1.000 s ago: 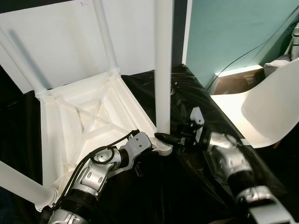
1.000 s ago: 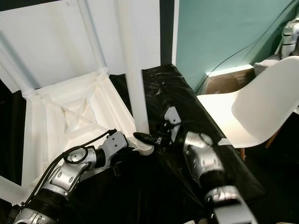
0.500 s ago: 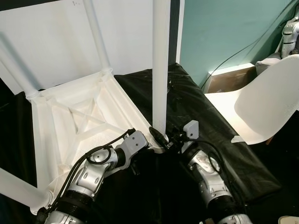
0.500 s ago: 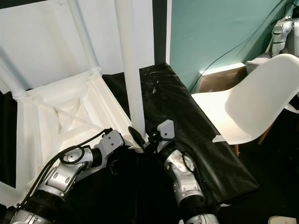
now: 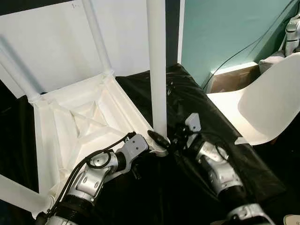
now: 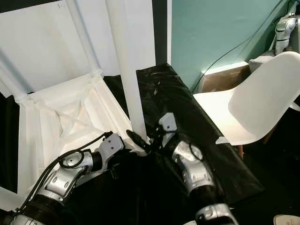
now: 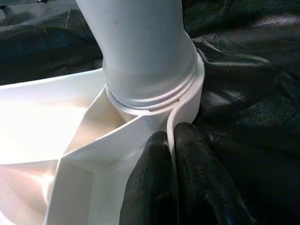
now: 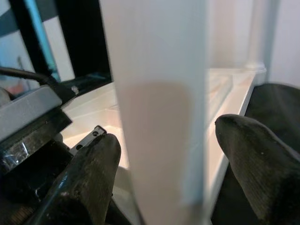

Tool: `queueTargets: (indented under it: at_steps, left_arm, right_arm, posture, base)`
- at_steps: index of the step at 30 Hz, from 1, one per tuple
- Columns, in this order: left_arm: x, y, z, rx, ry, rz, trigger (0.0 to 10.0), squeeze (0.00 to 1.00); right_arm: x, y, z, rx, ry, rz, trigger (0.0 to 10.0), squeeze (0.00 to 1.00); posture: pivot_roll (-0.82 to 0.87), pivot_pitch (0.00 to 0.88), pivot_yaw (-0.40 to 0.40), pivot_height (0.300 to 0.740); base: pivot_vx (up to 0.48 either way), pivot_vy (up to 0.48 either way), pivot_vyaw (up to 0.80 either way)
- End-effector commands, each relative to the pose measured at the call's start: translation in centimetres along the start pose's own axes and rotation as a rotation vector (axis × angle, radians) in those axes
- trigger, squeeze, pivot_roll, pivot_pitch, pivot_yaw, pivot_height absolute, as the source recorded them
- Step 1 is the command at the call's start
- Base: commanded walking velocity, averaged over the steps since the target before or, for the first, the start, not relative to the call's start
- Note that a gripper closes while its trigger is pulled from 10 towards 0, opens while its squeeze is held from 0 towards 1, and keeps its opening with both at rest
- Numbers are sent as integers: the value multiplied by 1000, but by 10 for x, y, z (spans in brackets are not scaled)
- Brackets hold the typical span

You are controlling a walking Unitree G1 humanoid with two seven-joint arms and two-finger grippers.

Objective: Building children table

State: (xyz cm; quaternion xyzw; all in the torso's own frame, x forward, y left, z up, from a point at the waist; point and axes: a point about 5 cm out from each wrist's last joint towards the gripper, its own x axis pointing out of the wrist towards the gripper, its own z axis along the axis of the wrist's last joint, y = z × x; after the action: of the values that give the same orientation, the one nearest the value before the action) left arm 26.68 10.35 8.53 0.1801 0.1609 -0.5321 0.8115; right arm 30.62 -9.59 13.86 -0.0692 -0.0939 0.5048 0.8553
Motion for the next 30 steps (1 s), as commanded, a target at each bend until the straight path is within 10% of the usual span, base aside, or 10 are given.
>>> queueTargets:
  at_steps: [1, 3, 4, 7, 8, 22, 30]
  left_arm:
    - [11, -42, -57, -193, 170, -201, 10000, 0]
    - [12, -41, -54, -191, 163, -200, 10000, 0]
    - [13, -39, -53, -188, 158, -199, 10000, 0]
    - [14, -39, -52, -186, 155, -198, 10000, 0]
    - [15, -38, -50, -183, 152, -196, 10000, 0]
    - [19, -43, -50, -195, 137, -191, 10000, 0]
    - [20, -42, -50, -200, 131, -186, 10000, 0]
  right_arm:
    - [2, 4, -4, 15, 24, 91, 10000, 0]
    - [0, 3, -8, 14, 61, 148, 10000, 0]
    - [-1, 2, -13, 12, 107, 206, 6706, 0]
    - [-2, 1, -16, 12, 138, 242, 6706, 0]
    - [-2, -2, -17, 13, 182, 334, 0, 0]
    - [-10, -11, -13, 58, 209, 375, 0, 0]
    - [-10, 22, -5, 18, -154, -278, 0, 0]
  posture:
    - [29, 0, 19, 740]
    - [32, 0, 19, 740]
    - [31, 0, 18, 740]
    - [31, 0, 18, 740]
    - [33, 0, 11, 740]
    - [32, 0, -9, 740]
    - [31, 0, -3, 740]
  base:
    - [0, 0, 0]
    - [0, 0, 0]
    - [0, 0, 0]
    - [0, 0, 0]
    - [0, 0, 0]
    - [0, 0, 0]
    - [0, 0, 0]
